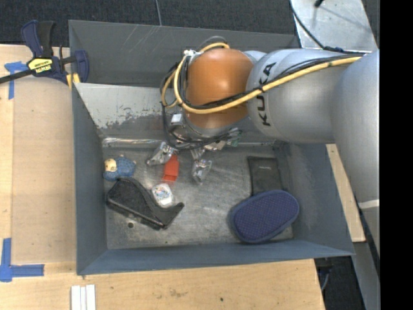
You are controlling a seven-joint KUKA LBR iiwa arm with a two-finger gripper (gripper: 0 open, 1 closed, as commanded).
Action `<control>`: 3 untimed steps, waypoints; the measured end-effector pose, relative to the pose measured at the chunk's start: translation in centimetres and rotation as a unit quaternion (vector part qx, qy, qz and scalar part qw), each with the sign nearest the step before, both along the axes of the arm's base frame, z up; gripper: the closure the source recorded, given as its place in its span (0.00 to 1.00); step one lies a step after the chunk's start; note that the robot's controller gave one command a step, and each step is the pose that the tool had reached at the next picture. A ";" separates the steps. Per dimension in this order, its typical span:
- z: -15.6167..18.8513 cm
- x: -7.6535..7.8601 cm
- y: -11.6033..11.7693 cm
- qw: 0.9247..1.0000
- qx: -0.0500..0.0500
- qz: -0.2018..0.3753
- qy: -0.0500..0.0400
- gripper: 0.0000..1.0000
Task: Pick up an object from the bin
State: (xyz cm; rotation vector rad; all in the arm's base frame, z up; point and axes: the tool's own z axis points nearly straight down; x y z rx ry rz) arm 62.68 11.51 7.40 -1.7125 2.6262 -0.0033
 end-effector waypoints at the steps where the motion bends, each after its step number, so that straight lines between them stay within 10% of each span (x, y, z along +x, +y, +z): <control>1: 0.2 0.1 0.0 1.000 0.001 -0.002 0.001 0.00; 2: 0.6 0.4 0.2 1.000 0.003 -0.003 -0.004 1.00; 3: 6.1 0.7 0.2 1.000 0.001 -0.005 -0.002 1.00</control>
Offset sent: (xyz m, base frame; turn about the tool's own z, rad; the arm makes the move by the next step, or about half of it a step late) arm 0.0000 0.0000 0.0000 0.0000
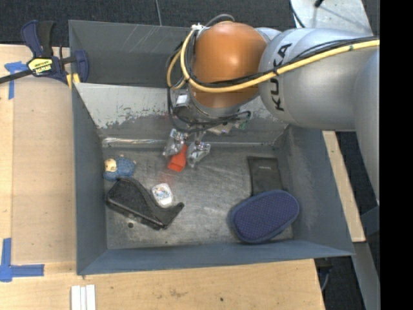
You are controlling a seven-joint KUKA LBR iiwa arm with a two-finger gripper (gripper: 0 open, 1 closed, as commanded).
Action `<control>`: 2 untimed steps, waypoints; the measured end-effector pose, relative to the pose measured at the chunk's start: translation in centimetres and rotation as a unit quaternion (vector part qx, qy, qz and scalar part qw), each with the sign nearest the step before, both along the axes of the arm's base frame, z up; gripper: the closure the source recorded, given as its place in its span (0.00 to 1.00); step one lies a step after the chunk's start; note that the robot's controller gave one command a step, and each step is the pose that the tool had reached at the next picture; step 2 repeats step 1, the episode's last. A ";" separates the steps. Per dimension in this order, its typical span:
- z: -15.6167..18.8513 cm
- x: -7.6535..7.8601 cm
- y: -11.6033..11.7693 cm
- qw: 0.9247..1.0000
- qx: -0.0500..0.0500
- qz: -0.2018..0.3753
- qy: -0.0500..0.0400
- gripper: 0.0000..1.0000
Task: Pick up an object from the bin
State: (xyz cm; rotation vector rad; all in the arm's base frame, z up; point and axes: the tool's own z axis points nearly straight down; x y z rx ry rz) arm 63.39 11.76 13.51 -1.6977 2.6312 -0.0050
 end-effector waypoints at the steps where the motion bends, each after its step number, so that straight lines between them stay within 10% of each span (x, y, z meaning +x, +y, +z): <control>1: 2.4 0.2 0.0 1.000 0.000 -0.003 0.002 1.00; 2: 2.4 0.2 0.0 1.000 0.000 -0.003 0.002 1.00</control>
Offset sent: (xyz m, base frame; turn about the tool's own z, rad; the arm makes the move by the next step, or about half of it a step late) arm 0.0001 0.0000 0.0215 0.0000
